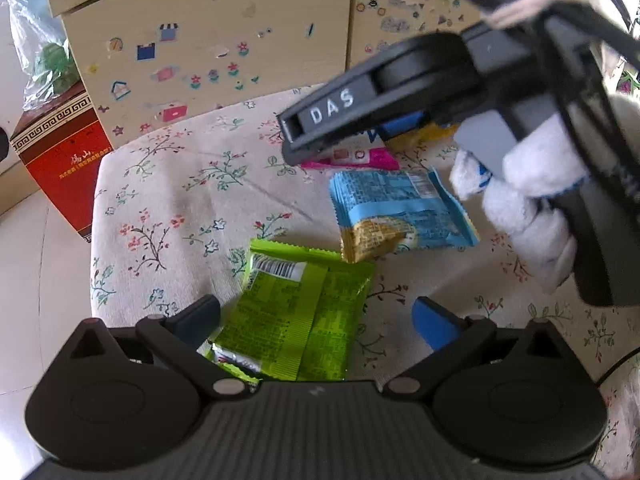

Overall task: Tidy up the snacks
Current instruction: 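Grasp the green packet with the left tool while the right tool grasps the pink Ameria packet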

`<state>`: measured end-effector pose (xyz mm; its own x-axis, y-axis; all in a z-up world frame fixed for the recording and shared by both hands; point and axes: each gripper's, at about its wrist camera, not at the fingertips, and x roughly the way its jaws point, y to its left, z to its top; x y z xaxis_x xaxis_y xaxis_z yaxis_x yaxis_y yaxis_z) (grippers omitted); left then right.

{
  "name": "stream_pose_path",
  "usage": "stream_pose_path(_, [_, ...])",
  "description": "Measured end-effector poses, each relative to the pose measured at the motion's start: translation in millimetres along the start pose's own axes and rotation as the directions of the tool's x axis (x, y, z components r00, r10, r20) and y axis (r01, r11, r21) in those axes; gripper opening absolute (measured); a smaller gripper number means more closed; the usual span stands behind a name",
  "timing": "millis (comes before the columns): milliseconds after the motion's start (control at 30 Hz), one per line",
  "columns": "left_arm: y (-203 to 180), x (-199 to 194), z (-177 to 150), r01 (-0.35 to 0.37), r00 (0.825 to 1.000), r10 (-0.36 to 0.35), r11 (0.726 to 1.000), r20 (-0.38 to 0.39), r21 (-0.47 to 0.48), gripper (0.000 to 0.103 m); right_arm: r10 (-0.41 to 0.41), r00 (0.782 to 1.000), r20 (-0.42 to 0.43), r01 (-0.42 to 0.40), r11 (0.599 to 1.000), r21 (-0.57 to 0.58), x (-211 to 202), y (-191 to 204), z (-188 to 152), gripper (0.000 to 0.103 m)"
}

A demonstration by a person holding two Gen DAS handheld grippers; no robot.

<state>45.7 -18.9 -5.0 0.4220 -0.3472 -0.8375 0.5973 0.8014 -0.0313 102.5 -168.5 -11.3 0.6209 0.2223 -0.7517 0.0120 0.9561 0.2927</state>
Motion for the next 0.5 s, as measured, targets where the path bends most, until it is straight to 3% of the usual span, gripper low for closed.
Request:
stream_pose_path(67, [1.4, -2.0, 0.9, 0.002, 1.000, -0.002, 1.000, 0.012, -0.013, 0.088, -0.023, 1.000, 0.009, 0.023, 1.000, -0.016, -0.1, 0.4, -0.4, 0.064])
stream_pose_path(200, [3.2, -5.7, 4.7, 0.007, 0.999, -0.006, 1.000, 0.039, -0.007, 0.057, -0.007, 1.000, 0.003, 0.007, 1.000, 0.013, -3.3, -6.9, 0.9, 0.053])
stream_pose_path(300, [2.8, -6.1, 5.0, -0.005, 0.999, 0.006, 1.000, 0.048, -0.015, 0.050, -0.006, 1.000, -0.001, 0.006, 1.000, 0.019, -9.2, -8.9, 0.2, 0.050])
stream_pose_path(500, [7.5, -7.4, 10.7, -0.034, 0.998, 0.036, 0.999, 0.053, -0.041, 0.049, -0.001, 1.000, 0.006, 0.001, 1.000, 0.022, -29.6, -5.7, -1.8, 0.048])
